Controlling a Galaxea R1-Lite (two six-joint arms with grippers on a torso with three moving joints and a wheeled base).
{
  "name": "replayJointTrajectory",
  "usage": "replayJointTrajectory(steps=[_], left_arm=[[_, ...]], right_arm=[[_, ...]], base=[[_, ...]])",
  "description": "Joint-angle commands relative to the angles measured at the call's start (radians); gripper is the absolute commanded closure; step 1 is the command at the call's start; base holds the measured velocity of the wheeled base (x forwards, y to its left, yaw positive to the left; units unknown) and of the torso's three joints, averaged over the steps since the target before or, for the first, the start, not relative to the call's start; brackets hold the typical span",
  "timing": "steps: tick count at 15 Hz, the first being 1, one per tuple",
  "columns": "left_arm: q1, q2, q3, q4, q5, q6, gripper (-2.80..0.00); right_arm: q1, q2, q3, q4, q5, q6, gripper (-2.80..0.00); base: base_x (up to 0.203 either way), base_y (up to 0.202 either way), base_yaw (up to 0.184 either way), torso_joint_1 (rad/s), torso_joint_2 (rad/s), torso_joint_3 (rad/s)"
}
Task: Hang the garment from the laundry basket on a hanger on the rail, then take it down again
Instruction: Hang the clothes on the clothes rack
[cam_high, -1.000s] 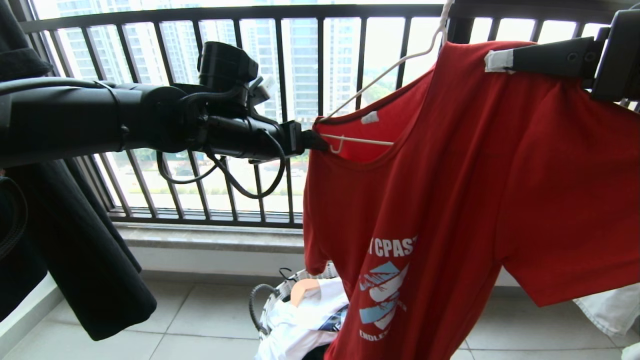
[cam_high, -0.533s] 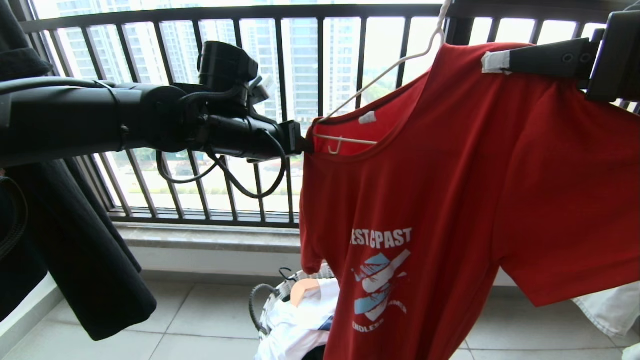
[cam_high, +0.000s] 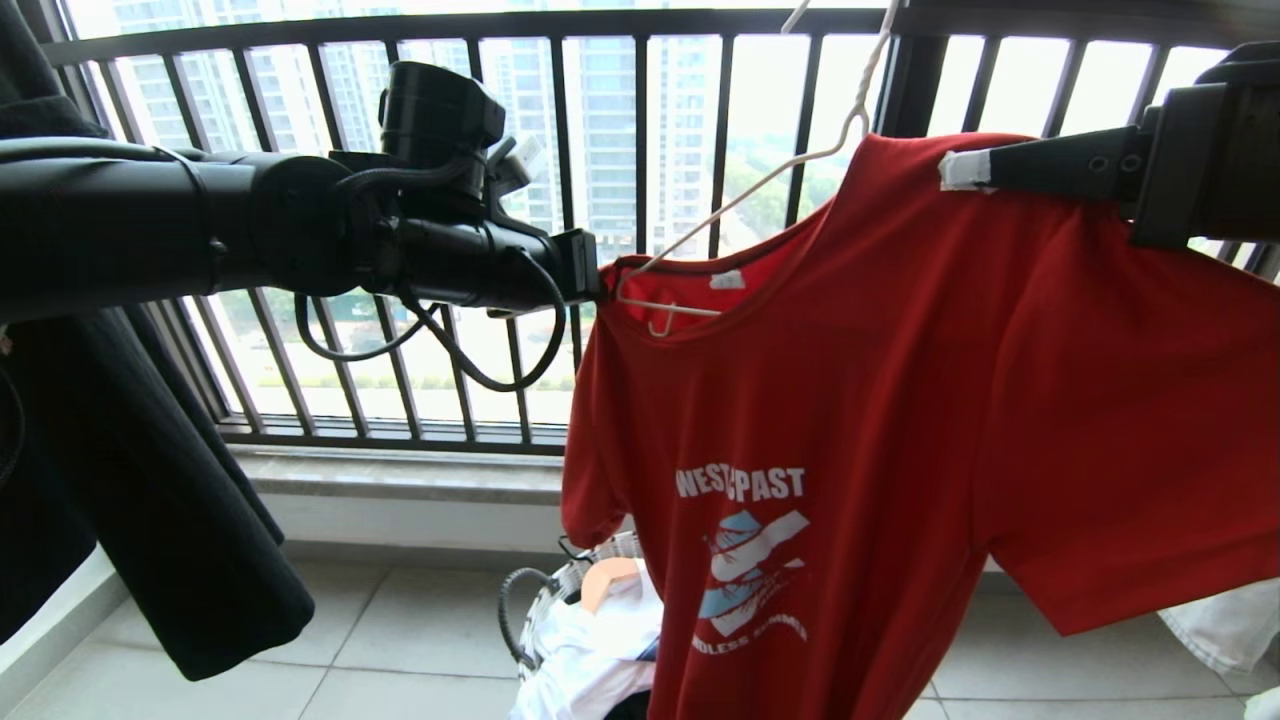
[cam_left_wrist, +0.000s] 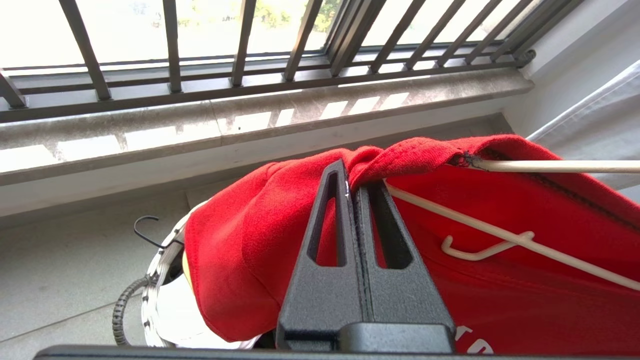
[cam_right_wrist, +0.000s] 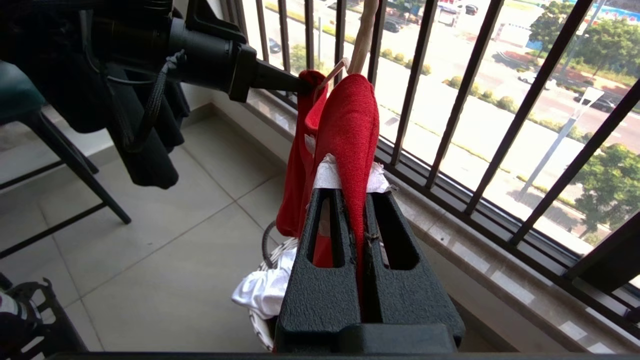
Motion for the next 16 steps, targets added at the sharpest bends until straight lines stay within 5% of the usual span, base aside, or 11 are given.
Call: replayJointTrajectory(steps=[1,7,11,16], left_arm=[[-0.004,-0.023,0.005,0.001,0.004,-0.002,0.00],[-0.034,-0.051,0.019,0.014,0.032,0.016,0.00],[-0.030,-0.002,-0.010,0.057,0.179,0.107,0.00],[-0.020,0.018,-0.020,0.064,0.186,0.126,0.00]], right_arm=[[0.008,0.019,0.026,0.002,0.003,-0.015,0.00],[0.048,0.095,0.026,-0.055,-0.004,-0.016,0.00],[0.042,0.100,0.005,-0.084,-0.023,-0.015,0.00],[0.010,0.087,0.004,-0.085,-0.029,-0.015,0.00]], base=[[0.000,0.000,0.000,0.000,0.00,0.000],[0.000,0.000,0.000,0.000,0.00,0.000],[0.000,0.000,0.000,0.000,0.00,0.000],[0.000,0.000,0.000,0.000,0.00,0.000]])
